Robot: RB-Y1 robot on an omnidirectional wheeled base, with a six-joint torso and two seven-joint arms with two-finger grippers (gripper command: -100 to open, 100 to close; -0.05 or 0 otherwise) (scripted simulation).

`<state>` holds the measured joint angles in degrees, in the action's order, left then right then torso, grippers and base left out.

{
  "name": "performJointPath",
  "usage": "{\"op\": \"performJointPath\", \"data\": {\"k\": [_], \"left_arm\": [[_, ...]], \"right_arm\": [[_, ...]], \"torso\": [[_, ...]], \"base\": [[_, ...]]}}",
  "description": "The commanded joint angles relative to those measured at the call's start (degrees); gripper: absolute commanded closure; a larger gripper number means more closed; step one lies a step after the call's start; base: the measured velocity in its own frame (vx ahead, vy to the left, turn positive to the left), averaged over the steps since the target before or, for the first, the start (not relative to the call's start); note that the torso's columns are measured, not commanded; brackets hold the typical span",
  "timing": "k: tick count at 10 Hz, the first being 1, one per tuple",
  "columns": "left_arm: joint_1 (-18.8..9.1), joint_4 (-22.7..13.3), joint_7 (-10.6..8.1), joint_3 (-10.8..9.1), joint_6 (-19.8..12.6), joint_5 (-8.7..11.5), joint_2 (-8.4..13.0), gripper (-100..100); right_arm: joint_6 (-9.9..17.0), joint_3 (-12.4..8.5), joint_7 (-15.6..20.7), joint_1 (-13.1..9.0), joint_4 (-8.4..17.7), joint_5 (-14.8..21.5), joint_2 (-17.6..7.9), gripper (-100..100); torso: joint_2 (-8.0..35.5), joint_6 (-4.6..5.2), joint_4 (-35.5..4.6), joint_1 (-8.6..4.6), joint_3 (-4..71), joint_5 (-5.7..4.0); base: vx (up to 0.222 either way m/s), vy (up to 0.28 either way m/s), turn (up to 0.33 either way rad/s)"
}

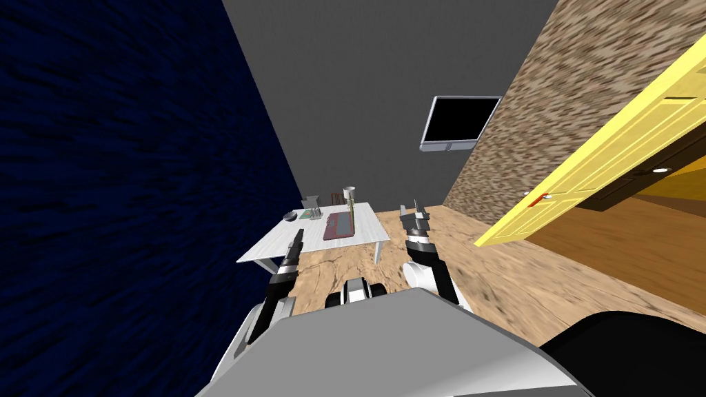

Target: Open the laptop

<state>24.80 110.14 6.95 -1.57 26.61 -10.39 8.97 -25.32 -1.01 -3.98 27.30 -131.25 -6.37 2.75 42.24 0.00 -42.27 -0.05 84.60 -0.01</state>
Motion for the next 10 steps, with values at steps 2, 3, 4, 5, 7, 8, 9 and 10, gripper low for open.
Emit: {"op": "performJointPath", "data": {"k": [2, 3, 4, 5, 7, 8, 9, 10], "left_arm": [[-1.6, -4.6, 2.11, -0.66, 0.9, -1.1, 0.2, -100], [-2.2, -6.5, 2.93, -0.9, 1.3, -1.6, 0.2, -100], [-2.8, -8.4, 3.76, -1.15, 1.8, -2.0, 0.1, -100], [-3.5, -10.1, 4.6, -1.39, 2.2, -2.5, 0.0, -100], [-4.2, -12.4, 5.45, -1.64, 2.6, -3.0, -0.1, -100], [-4.8, -14.5, 6.3, -1.89, 3.0, -3.4, -0.2, -100], [-5.5, -16.2, 7.15, -2.14, 3.4, -3.9, -0.4, -100], [-5.5, -16.5, 7.15, -2.14, 3.4, -3.9, -0.4, -100]], "right_arm": [[0.0, 0.0, 0.0, 0.0, 0.0, 0.0, 0.0, 0], [0.0, 0.0, 0.0, 0.0, 0.0, 0.0, 0.0, 0], [0.0, 0.0, 0.0, 0.0, 0.0, 0.0, 0.0, 0], [0.0, 0.0, 0.0, 0.0, 0.0, 0.0, 0.0, 0], [0.0, 0.0, 0.0, 0.0, 0.0, 0.0, 0.0, 0], [0.0, 0.0, 0.0, 0.0, 0.0, 0.0, 0.0, 0], [0.0, 0.0, 0.0, 0.0, 0.0, 0.0, 0.0, 0], [0.0, 0.0, 0.0, 0.0, 0.0, 0.0, 0.0, 0]], "torso": [[0.1, 0.0, 0.0, 0.0, 0.0, -0.01], [0.1, -0.01, 0.0, 0.24, -0.1, 0.05], [0.1, 0.0, 0.0, 0.26, -0.1, 0.08], [0.0, 0.0, 0.0, 0.04, 0.0, 0.02], [0.1, 0.0, 0.0, 0.07, 0.0, 0.01], [0.1, 0.0, 0.0, 0.08, -0.1, 0.02], [0.0, 0.0, 0.0, -0.02, 0.0, 0.0], [0.0, 0.0, 0.0, -0.09, 0.0, -0.03]], "base": [[0.053, -0.136, 0.005], [0.052, -0.078, -0.003], [0.068, -0.114, 0.002], [0.066, -0.129, 0.007], [0.042, -0.098, 0.002], [0.066, -0.13, 0.003], [0.07, -0.158, 0.003], [0.052, -0.111, 0.008]]}}
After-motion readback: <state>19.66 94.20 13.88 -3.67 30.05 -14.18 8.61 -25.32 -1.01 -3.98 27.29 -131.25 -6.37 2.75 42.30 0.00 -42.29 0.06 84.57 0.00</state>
